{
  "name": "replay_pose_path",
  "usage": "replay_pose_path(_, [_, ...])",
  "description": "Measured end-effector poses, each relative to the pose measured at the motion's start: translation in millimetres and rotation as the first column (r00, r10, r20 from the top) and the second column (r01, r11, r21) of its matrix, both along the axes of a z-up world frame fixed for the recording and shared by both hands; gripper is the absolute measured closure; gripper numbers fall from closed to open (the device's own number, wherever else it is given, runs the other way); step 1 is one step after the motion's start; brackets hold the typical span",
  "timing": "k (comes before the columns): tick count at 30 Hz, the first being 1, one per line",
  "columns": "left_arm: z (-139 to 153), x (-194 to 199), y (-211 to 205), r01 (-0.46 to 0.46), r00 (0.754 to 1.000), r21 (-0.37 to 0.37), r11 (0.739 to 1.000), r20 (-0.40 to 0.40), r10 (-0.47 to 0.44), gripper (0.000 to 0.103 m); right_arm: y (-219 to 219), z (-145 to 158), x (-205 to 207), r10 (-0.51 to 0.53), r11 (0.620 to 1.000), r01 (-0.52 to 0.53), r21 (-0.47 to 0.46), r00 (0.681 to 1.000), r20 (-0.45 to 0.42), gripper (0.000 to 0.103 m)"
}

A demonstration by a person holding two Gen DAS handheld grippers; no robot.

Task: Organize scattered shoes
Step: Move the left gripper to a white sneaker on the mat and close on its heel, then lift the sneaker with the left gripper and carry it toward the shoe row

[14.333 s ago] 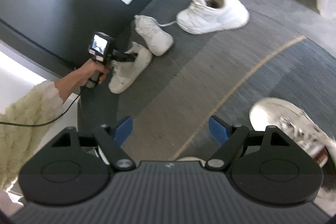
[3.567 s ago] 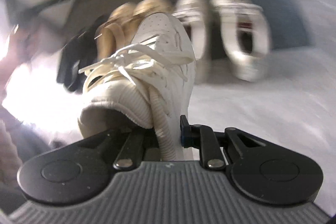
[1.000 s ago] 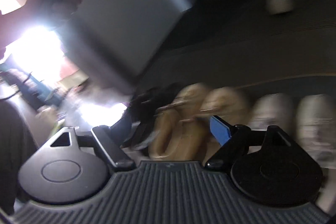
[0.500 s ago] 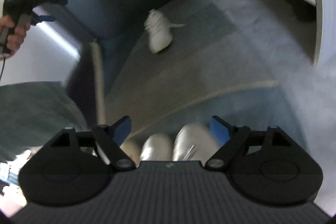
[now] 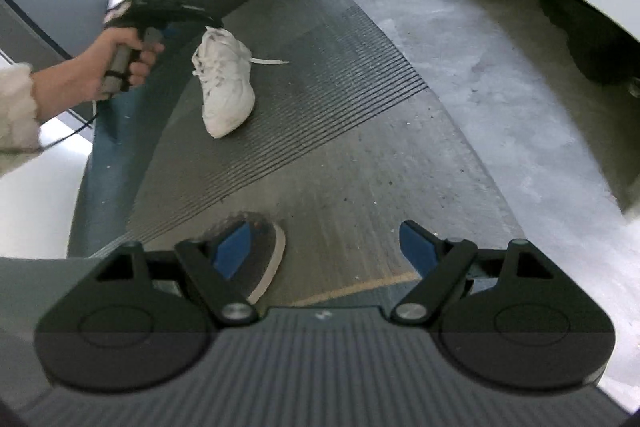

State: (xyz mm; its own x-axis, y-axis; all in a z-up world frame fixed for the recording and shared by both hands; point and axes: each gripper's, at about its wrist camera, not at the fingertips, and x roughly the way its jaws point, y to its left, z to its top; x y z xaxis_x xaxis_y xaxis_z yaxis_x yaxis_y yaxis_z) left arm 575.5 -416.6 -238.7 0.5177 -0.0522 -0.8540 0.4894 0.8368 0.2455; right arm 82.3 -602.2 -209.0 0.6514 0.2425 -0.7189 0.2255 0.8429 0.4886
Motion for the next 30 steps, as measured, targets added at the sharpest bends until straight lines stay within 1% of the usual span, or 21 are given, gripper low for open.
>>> replay_pose_path(1, [-5.2,2.5,1.4,-0.006,1.000,0.006,1.000,0.002,0.006,0.010,4.7,1.2,1.9,0.004,1.000,-0.004,-0.001,1.000,0.008,0.019])
replay_pose_path(2, [-10.5,6.8,1.3,-0.005,1.000,0.014,1.000,-0.002,0.005,0.010,7.8,2.6,2.3,0.007,1.000,-0.007,-0.001,1.000,0.012,0.019])
replay_pose_path(3, [-15.9,12.5,-0.2,0.002,1.000,0.024,1.000,-0.011,-0.002,0.014,10.0,4.1,2.0,0.009,1.000,-0.009,-0.002,1.000,0.012,0.019])
replay_pose_path(4, [-22.4,18.1,-2.4,0.014,0.999,0.038,0.999,-0.030,-0.013,0.012,12.2,4.5,2.1,0.011,1.000,-0.011,-0.001,1.000,0.009,0.019])
replay_pose_path(6, [-34.8,24.1,-7.8,0.049,0.997,0.078,0.996,-0.063,-0.044,0.013,13.7,3.6,2.1,0.009,1.000,-0.009,0.006,1.000,-0.007,0.019])
replay_pose_path(7, [-37.9,25.4,-8.9,0.057,0.996,0.087,0.995,-0.074,-0.051,0.015,13.6,2.4,1.7,0.005,1.000,-0.004,0.006,1.000,-0.020,0.019])
replay_pose_path(8, [-42.6,26.6,-10.2,0.059,0.996,0.103,0.993,-0.075,-0.052,0.020,12.6,0.7,1.4,-0.002,1.000,0.002,0.005,0.999,-0.034,0.019])
replay_pose_path(10, [-51.9,27.6,-13.7,0.051,0.998,0.164,0.985,-0.048,-0.044,0.047,8.4,-3.0,0.4,-0.019,1.000,0.019,0.001,0.998,-0.059,0.019])
replay_pose_path(11, [-53.1,28.1,-15.2,0.054,0.998,0.171,0.984,-0.043,-0.047,0.050,5.2,-5.2,-1.2,-0.031,1.000,0.031,-0.002,0.997,-0.073,0.019])
replay_pose_path(13, [-54.1,26.4,-17.5,0.067,0.997,0.177,0.982,-0.050,-0.059,0.057,-4.1,-8.3,-3.9,-0.059,0.998,0.060,0.004,0.995,-0.085,0.019])
replay_pose_path(14, [-53.3,23.2,-18.4,0.074,0.997,0.184,0.980,-0.050,-0.066,0.059,-7.6,-9.4,-4.7,-0.069,0.997,0.070,0.011,0.994,-0.086,0.019])
replay_pose_path(15, [-50.5,20.4,-18.7,0.075,0.997,0.186,0.980,-0.048,-0.068,0.063,-9.8,-9.9,-6.0,-0.075,0.997,0.077,0.015,0.993,-0.090,0.019])
replay_pose_path(16, [-46.8,19.6,-18.6,0.072,0.997,0.181,0.981,-0.048,-0.064,0.070,-11.7,-10.3,-7.4,-0.081,0.996,0.084,0.019,0.992,-0.094,0.019])
replay_pose_path(17, [-41.1,15.1,-19.3,0.068,0.997,0.173,0.983,-0.047,-0.061,0.080,-12.6,-9.4,-9.6,-0.082,0.996,0.084,0.018,0.992,-0.094,0.019])
replay_pose_path(20, [-21.4,1.8,-18.2,0.075,0.997,0.172,0.982,-0.036,-0.070,0.082,-11.6,-8.2,-17.5,-0.071,0.997,0.071,0.006,0.994,-0.087,0.019])
replay_pose_path(23, [1.4,-19.5,-15.8,0.099,0.995,0.148,0.984,0.003,-0.100,0.084,-12.7,-6.1,-28.2,-0.065,0.998,0.066,0.005,0.995,-0.073,0.019])
replay_pose_path(26, [31.1,-52.3,-16.6,0.116,0.990,0.142,0.983,0.062,-0.126,0.086,-14.6,-0.2,-39.2,-0.065,0.998,0.065,0.009,0.997,-0.042,0.019])
replay_pose_path(28, [43.8,-65.9,-16.8,0.120,0.988,0.140,0.983,0.082,-0.132,0.086,-17.7,5.8,-48.1,-0.072,0.997,0.073,0.019,0.997,-0.019,0.019])
replay_pose_path(30, [71.5,-90.7,-16.1,0.112,0.986,0.118,0.987,0.109,-0.125,0.086,-20.2,11.1,-54.9,-0.076,0.997,0.076,0.028,0.997,0.000,0.019])
